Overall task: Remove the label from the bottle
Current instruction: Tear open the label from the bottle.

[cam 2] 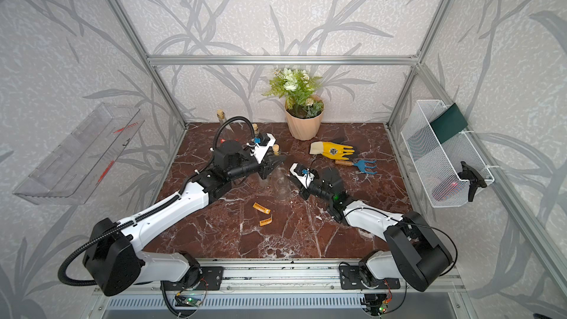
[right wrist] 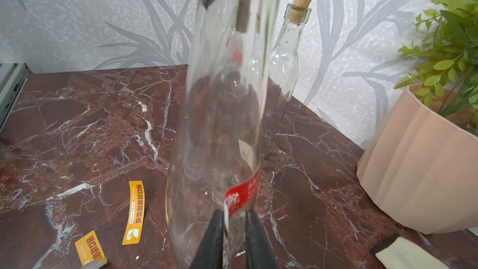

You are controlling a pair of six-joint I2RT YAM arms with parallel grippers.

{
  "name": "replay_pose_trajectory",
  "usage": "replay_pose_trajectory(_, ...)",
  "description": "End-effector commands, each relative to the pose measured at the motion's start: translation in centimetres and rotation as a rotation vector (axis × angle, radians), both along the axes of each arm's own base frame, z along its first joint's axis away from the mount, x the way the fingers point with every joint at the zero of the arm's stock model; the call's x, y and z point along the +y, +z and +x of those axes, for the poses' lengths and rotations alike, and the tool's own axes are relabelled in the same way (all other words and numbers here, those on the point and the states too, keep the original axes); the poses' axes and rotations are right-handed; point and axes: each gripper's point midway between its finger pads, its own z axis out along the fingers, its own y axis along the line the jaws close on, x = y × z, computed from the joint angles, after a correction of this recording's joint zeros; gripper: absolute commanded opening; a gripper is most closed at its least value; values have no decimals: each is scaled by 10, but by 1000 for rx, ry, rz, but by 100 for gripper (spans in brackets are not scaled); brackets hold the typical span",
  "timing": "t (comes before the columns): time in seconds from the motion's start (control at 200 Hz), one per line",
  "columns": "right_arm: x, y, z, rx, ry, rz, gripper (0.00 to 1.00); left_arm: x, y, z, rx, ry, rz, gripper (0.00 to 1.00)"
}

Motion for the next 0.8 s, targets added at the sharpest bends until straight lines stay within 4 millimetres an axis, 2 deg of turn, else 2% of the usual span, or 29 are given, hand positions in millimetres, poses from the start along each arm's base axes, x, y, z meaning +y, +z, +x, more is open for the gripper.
replay_pose_trajectory(0.0,3,20,1,-31,11,37,19,3,-15,-4,21,1,37,11)
replay_pose_trajectory(0.795,3,25,1,-33,12,43,18,2,-17,-5,25,-4,38,11)
